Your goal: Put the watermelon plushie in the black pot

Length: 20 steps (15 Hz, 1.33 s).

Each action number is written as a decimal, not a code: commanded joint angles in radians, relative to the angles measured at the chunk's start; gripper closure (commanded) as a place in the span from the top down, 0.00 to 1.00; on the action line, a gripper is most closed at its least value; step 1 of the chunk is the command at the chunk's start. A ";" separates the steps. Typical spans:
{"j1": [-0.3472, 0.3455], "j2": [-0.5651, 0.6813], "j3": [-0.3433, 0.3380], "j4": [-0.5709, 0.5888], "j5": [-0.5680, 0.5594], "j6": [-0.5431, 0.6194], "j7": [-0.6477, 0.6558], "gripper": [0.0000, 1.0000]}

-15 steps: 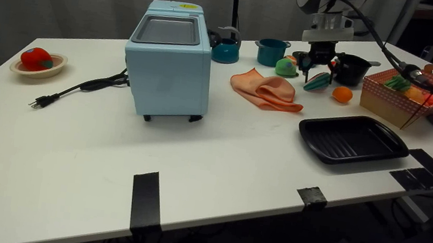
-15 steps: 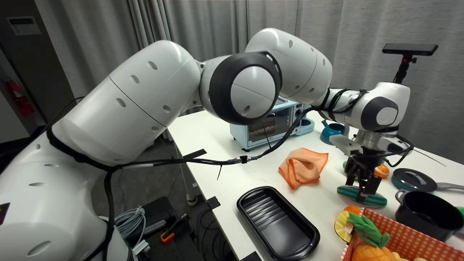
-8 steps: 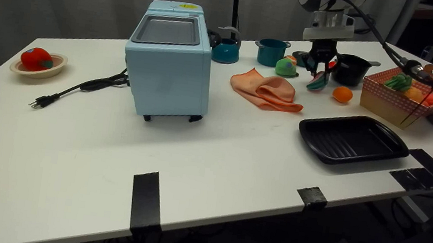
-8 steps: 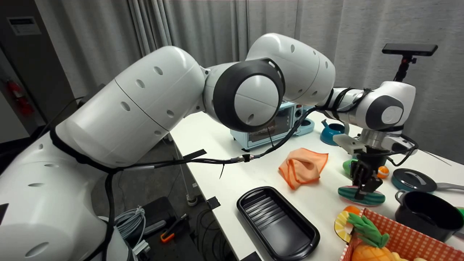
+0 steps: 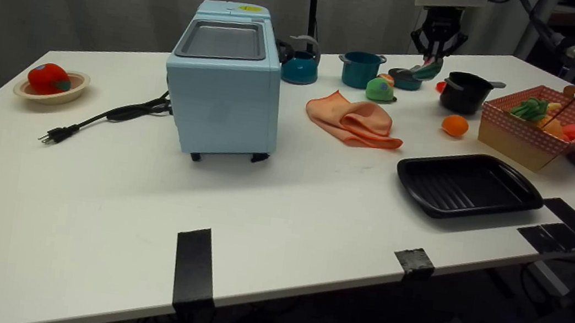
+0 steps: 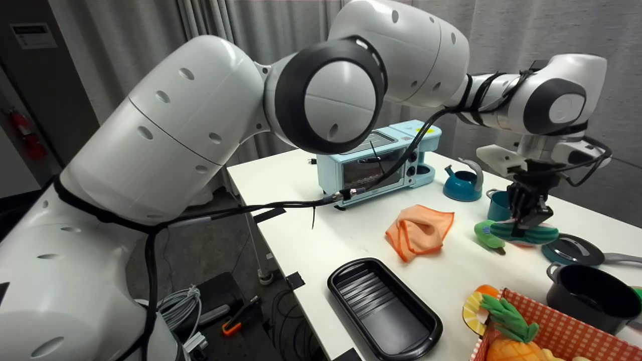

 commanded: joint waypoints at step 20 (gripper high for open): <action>-0.110 -0.162 -0.088 -0.297 0.054 0.314 0.122 0.03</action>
